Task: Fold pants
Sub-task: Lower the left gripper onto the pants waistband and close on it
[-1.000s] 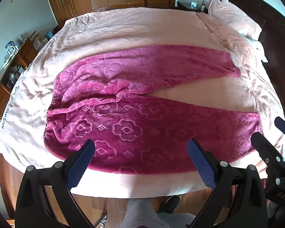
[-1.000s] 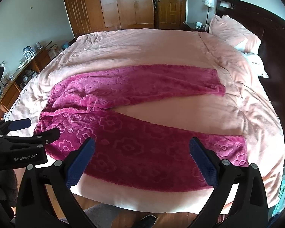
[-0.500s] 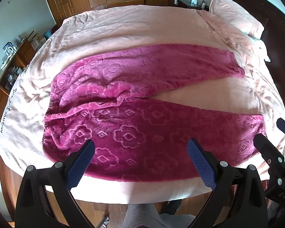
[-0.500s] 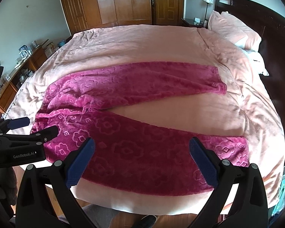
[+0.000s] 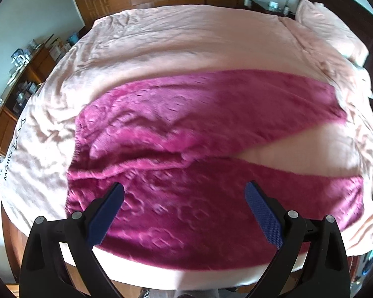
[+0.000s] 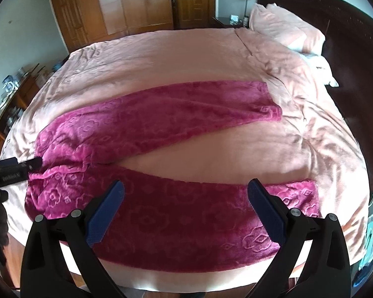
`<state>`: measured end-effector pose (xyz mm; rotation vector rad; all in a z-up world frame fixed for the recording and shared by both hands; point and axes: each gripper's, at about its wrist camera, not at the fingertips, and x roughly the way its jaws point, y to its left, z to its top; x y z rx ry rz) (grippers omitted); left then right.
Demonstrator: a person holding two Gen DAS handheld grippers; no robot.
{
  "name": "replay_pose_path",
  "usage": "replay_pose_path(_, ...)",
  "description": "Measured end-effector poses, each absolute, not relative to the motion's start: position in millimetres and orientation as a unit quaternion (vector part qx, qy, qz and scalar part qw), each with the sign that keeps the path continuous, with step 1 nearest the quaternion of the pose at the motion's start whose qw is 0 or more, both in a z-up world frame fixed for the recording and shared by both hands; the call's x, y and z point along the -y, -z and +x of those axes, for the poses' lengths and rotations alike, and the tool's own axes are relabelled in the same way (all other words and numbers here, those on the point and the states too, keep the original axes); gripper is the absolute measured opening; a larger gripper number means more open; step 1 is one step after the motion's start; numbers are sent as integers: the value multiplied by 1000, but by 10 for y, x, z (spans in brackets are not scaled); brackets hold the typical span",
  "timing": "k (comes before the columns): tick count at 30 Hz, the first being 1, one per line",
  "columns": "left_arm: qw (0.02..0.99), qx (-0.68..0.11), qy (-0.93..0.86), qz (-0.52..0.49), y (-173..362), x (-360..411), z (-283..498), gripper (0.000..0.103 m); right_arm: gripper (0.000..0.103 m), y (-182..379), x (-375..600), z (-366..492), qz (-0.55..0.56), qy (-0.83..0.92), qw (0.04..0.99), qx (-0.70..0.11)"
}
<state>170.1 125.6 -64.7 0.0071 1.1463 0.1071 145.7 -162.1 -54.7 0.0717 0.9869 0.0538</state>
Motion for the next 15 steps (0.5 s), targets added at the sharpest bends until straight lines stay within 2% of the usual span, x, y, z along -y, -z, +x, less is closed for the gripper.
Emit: replay_pose_path(15,811,-568,-138,-11,1041,-2721,2680,97,100,902,939,2084,11,-27,847,-530)
